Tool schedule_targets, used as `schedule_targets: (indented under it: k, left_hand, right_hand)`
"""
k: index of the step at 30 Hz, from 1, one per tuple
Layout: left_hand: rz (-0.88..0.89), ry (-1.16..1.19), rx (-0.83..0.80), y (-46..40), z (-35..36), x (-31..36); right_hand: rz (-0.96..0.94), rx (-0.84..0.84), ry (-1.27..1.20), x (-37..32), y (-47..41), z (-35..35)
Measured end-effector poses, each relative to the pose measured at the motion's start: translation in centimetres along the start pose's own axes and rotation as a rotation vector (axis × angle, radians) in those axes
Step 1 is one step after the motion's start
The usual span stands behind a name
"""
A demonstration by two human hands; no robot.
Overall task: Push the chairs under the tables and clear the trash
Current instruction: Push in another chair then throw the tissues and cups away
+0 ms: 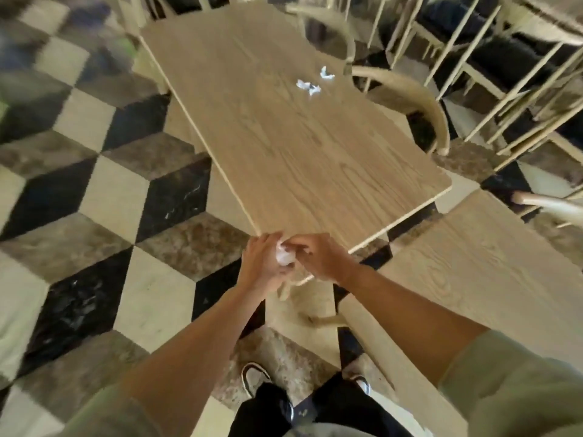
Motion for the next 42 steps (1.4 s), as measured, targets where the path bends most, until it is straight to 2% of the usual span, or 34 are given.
schedule_targets:
  k: [6, 8, 10, 12, 15, 19, 22, 26, 28, 32, 36, 42]
  left_hand:
    - [-0.119, 0.032, 0.136, -2.5, -10.2, -10.8]
    - [-0.171, 0.060, 0.177, -3.7, -13.1, -13.6]
    - [-0.201, 0.094, 0.201, -5.6, -15.6, -16.1]
    - [-0.189, 0.118, 0.203, -8.7, -17.8, -17.8]
    - [-0.138, 0.132, 0.206, -13.9, -20.5, -18.5]
    - [-0.042, 0.075, 0.137, -25.7, -23.3, -18.1]
    - [0.069, 0.011, 0.070, -36.8, -24.7, -16.6]
    - [0.157, -0.022, -0.037, -52.7, -24.4, -13.8]
    - [0.209, -0.022, -0.084, -56.8, -24.1, -12.2]
    - [0.292, -0.013, -0.183, -63.9, -23.8, -9.1]
    - [0.358, -0.001, -0.244, -69.6, -23.0, -6.8]
    - [0.456, 0.005, -0.359, -75.0, -21.2, -3.7]
  right_hand:
    - [-0.232, -0.007, 0.059, -11.2, -9.2, 4.5]
    - [-0.317, 0.099, 0.076, -13.8, -12.3, 4.3]
    - [-0.320, 0.208, 0.071, -15.0, -15.8, 3.6]
    - [-0.249, 0.245, 0.097, -14.7, -19.5, 2.3]
    - [-0.047, 0.194, 0.167, -11.0, -24.9, 0.3]
    - [0.200, 0.216, 0.136, -4.4, -33.7, -4.2]
    - [0.344, 0.420, 0.041, 0.7, -40.0, -9.2]
    - [0.713, 0.778, -0.208, 9.7, -44.8, -16.0]
    - [0.877, 0.866, -0.303, 12.4, -44.7, -17.6]
    - [1.077, 0.951, -0.311, 16.5, -46.3, -21.7]
    - [1.123, 0.944, -0.248, 18.3, -50.7, -25.1]
    - [0.867, 0.810, -0.085, 14.8, -58.7, -24.5]
Point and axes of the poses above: each hand's wrist, its own y-axis away from the middle knuckle, its own z-axis out of the palm, x = y × z, the point moved 7 cm from there along -y, towards the middle knuckle, and after that the axes turned 4 degrees about -z, right-handed, at the moved point
